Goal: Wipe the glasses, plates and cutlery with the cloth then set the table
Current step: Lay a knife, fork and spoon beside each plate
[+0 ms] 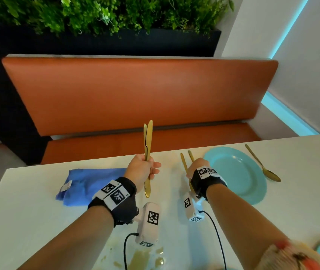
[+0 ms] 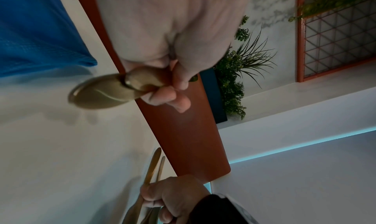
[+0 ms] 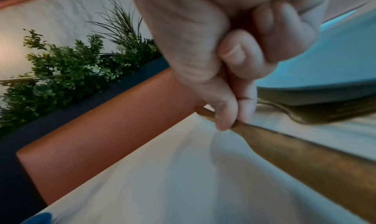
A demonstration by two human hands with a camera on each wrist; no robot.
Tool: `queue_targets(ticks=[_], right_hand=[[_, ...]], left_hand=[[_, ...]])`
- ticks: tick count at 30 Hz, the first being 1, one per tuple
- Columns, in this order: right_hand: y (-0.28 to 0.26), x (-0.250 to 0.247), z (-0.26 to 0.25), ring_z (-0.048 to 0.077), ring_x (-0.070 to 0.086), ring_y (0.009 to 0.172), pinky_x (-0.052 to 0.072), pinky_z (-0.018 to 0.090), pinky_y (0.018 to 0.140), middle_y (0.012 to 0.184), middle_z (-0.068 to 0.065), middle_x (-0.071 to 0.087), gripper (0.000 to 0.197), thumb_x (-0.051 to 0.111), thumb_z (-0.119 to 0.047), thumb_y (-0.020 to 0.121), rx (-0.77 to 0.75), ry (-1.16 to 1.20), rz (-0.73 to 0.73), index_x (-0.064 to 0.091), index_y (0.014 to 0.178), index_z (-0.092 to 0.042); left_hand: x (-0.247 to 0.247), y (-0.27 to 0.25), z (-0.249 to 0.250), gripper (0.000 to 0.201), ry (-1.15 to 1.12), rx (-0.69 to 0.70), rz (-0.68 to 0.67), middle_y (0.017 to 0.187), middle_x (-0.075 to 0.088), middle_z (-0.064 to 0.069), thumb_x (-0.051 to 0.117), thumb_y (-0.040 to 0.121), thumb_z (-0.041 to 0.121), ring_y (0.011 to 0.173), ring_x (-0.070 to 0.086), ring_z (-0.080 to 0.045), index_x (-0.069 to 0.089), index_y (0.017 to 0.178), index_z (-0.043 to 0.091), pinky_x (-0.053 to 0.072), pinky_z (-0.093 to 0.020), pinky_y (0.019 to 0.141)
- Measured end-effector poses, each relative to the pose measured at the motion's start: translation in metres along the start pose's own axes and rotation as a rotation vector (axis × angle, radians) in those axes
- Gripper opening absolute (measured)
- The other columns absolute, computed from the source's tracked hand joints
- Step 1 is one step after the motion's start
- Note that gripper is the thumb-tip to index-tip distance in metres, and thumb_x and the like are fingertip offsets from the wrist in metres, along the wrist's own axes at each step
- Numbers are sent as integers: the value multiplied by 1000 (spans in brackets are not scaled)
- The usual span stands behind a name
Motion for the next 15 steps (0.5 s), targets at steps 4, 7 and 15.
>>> queue_targets(ticks=[4, 7, 15], right_hand=[[1, -1, -8, 28, 61, 108, 51, 32, 86, 134, 12, 55, 32, 45, -8, 93, -33, 17, 47, 57, 123, -8], [1, -3, -8, 27, 65, 96, 50, 30, 71, 111, 13, 67, 22, 43, -11, 93, 32, 66, 83, 63, 100, -3], [0, -6, -9, 29, 65, 96, 52, 33, 76, 105, 13, 67, 21, 42, -11, 94, 56, 112, 108, 61, 98, -1]], left_hand=[[-9, 3, 0, 11, -4, 2, 12, 87, 63, -5, 38, 101, 14, 64, 52, -13, 46, 108, 9, 44, -22, 55], [-12, 6, 1, 12, -2, 3, 20, 87, 63, -5, 39, 101, 14, 63, 51, -12, 46, 109, 8, 44, -22, 55], [-7, 7, -4, 12, -9, -14, 13, 86, 62, -6, 38, 101, 14, 62, 50, -12, 46, 109, 9, 43, -22, 56]])
Point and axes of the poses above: each hand's wrist, its own y-axis towards the middle knuckle, its own x-axis out of the palm, z = x × y, the point moved 6 cm from there along y, towards the middle knuckle
